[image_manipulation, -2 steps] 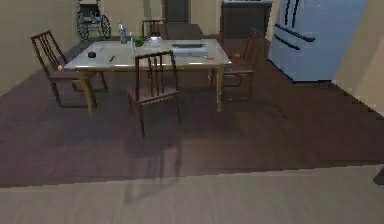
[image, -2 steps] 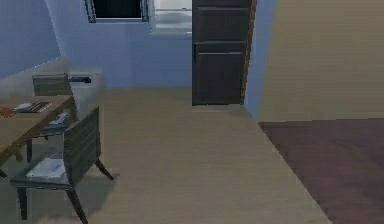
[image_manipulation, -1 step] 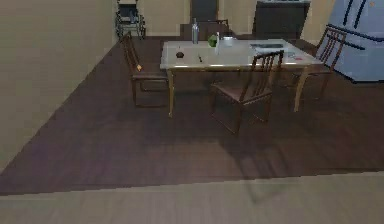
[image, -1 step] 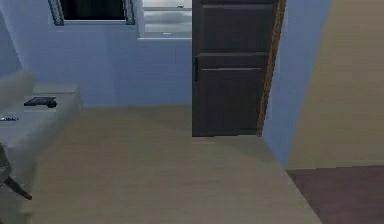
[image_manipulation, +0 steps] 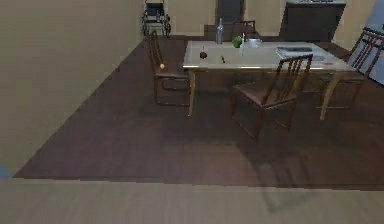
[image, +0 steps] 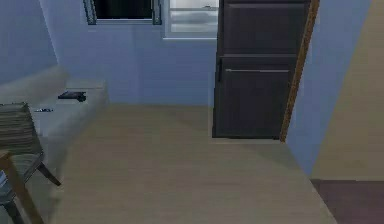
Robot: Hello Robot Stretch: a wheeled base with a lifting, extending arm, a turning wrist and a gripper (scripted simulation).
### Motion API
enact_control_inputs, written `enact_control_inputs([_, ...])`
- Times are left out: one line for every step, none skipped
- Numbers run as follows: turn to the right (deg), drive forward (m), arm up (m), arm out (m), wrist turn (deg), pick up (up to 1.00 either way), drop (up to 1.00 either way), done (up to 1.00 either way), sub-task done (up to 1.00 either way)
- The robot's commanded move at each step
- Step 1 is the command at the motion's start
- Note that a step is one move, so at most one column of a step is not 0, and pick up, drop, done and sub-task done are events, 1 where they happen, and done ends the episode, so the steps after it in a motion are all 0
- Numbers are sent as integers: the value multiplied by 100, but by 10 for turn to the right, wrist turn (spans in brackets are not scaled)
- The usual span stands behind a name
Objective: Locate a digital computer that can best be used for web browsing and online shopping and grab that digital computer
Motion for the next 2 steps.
enact_control_inputs([0, 70, 0, 0, 0, 0, 0, 0, 0])
enact_control_inputs([-180, 0, 0, 0, 0, 0, 0, 0, 0])
